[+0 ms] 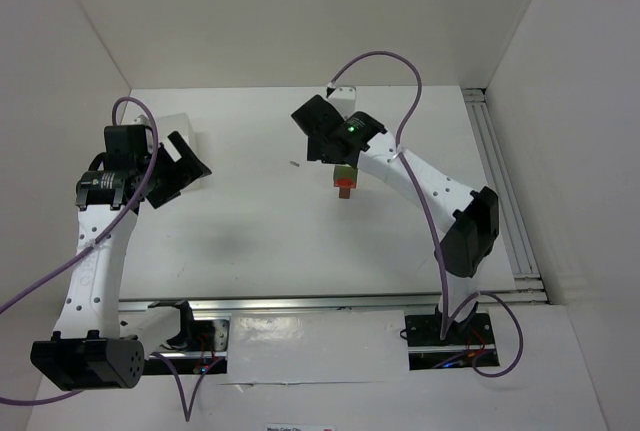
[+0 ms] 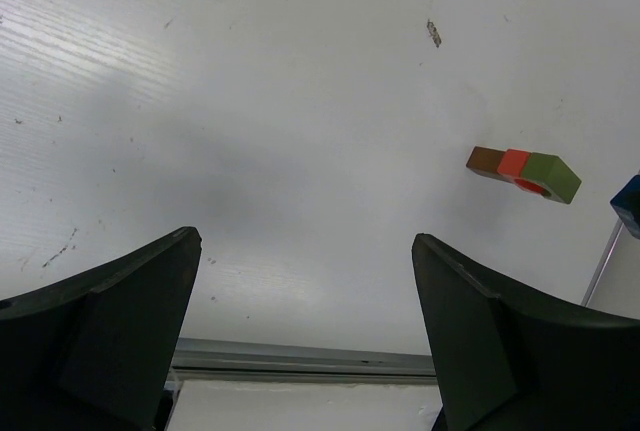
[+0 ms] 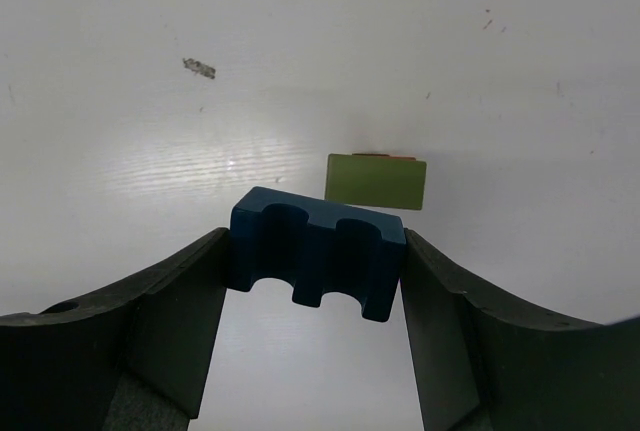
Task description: Build the wood block tower
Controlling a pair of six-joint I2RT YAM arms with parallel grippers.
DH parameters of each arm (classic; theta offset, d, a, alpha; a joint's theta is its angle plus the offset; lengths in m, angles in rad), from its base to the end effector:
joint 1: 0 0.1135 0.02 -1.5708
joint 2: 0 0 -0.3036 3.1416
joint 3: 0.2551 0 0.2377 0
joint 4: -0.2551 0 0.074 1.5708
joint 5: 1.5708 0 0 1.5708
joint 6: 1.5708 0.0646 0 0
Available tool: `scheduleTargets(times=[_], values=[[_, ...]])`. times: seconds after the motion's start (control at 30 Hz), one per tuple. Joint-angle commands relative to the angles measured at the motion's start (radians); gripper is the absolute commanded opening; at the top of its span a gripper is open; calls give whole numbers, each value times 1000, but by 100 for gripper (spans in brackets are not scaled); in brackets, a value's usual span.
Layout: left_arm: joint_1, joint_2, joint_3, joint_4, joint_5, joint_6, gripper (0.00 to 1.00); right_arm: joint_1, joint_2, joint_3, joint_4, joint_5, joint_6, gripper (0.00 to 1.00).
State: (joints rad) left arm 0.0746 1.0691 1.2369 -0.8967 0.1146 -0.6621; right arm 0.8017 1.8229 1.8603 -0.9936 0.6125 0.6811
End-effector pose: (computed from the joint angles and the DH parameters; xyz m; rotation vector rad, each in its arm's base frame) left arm 0.1938 0.0071 0.3852 -0.7838 2.1971 -0.4303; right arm 0.3024 0.2591 0.3724 0.0915 2.3015 -0.0433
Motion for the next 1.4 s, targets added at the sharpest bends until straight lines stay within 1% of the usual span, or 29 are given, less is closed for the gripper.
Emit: scheduleTargets(times=[0.0,0.23,0.27,0.43,0.6,0.87,1.37], values=[[7,-24,6,31,-10,-24,100,-33,-2,31,-42,6,-44,70],[7,-24,-4,41,-10,-24,100,-82,7,11,-33,-23,-68,70],[7,-24,-4,41,-10,-24,99,-82,7,11,-33,-23,-68,70],[7,-24,-13,50,0,-24,99,-104,-4,-41,-10,-36,-78,70],[7,-15,-13,50,10,-24,99,-122,-4,-50,22,-86,-89,70],[7,-15,-13,50,0,-24,99,-143,25,-50,33,-115,-89,70],[7,-15,-13,59,20,-14,99,-193,15,-81,61,-221,-120,70]])
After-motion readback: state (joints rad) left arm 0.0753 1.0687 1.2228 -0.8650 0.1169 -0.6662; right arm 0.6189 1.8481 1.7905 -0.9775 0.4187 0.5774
